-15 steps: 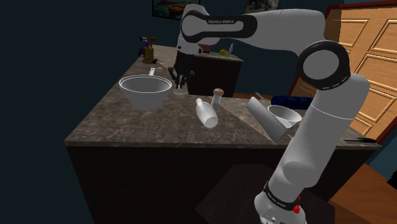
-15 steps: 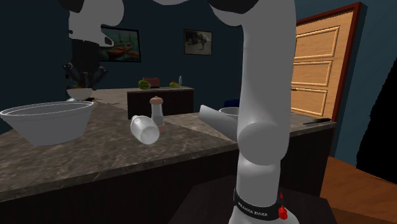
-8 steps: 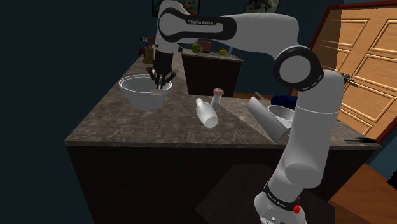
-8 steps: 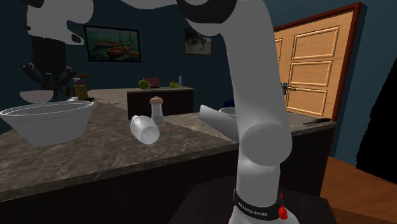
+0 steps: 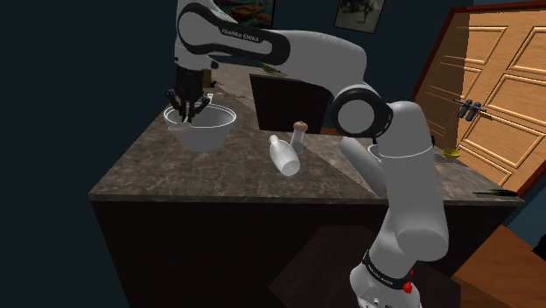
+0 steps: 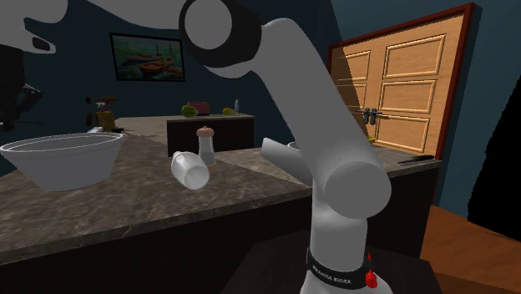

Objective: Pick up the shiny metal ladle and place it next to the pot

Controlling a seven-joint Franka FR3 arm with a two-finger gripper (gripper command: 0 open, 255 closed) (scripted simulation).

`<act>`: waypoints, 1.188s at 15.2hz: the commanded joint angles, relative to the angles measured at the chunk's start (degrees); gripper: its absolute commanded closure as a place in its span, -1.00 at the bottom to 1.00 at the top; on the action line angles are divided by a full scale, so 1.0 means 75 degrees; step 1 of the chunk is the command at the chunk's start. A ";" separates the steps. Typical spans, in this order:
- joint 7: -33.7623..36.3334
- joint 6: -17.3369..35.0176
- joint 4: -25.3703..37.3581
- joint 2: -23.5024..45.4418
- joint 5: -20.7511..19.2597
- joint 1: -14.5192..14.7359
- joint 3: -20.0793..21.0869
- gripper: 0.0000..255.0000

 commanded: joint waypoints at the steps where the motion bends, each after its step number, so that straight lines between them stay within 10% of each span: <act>1: 0.0173 -0.0672 0.1744 0.1062 -0.0124 0.0240 0.0001 1.00; 18: 0.0060 0.1690 -0.1506 0.0180 -0.0026 0.0070 0.0007 1.00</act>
